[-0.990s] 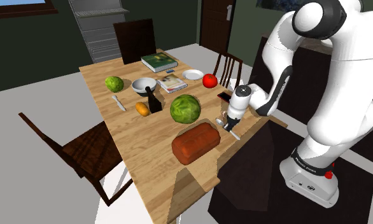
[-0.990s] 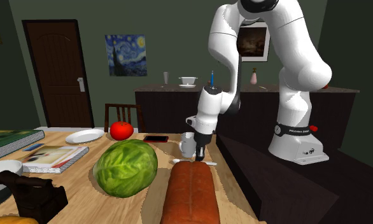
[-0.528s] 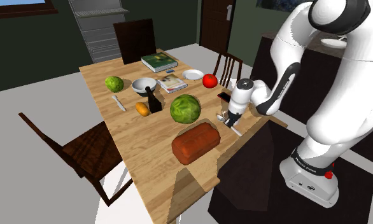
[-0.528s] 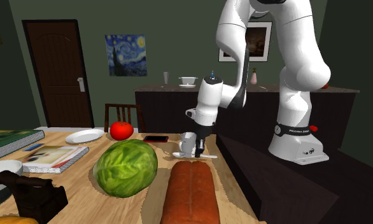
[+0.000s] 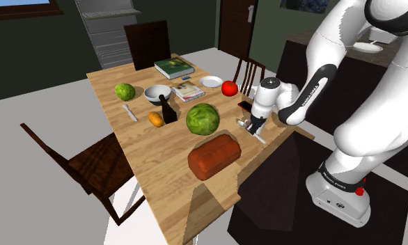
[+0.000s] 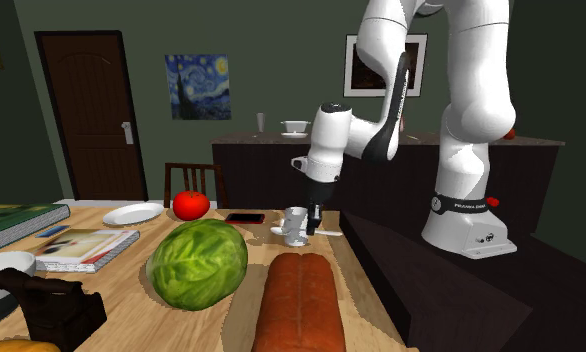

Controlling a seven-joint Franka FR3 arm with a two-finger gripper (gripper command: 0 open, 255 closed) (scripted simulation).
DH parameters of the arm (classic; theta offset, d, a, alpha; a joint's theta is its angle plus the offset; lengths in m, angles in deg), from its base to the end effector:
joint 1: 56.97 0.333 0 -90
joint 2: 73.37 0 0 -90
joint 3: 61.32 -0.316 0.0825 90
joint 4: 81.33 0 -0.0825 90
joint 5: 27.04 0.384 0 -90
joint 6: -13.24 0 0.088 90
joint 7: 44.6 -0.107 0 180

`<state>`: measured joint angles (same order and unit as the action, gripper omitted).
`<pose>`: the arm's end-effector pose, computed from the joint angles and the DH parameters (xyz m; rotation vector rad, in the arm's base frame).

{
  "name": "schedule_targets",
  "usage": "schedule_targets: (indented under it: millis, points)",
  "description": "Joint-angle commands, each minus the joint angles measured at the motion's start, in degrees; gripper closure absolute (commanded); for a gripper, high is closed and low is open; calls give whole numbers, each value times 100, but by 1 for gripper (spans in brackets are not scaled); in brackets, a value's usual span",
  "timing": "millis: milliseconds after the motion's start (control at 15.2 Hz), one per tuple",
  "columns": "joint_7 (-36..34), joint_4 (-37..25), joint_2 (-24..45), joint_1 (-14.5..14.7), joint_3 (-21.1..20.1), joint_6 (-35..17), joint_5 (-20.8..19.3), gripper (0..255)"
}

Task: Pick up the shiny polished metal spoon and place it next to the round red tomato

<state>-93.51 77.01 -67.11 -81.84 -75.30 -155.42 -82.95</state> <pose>0.3705 -0.0128 0.1844 2.9719 -0.1394 0.2043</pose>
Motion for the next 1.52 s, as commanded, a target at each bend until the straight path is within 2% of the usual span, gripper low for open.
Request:
schedule_targets:
  millis: [0, 198, 396, 726, 990, 1188, 1452]
  points:
    - [607, 159, -291, -93, -199, 58, 737, 255]
    - [1428, 327, -688, -87, -387, 181, 1759, 255]
    - [2160, 442, -1072, 84, -413, 366, 2691, 255]
    - [2980, 515, -1653, 515, -219, 805, 3733, 255]
    - [3367, 503, -2071, 790, -52, 1211, 4207, 255]
    - [3543, 475, -2316, 922, 36, 1478, 4411, 255]
    - [3584, -390, -1466, 594, 81, 1495, 4063, 255]
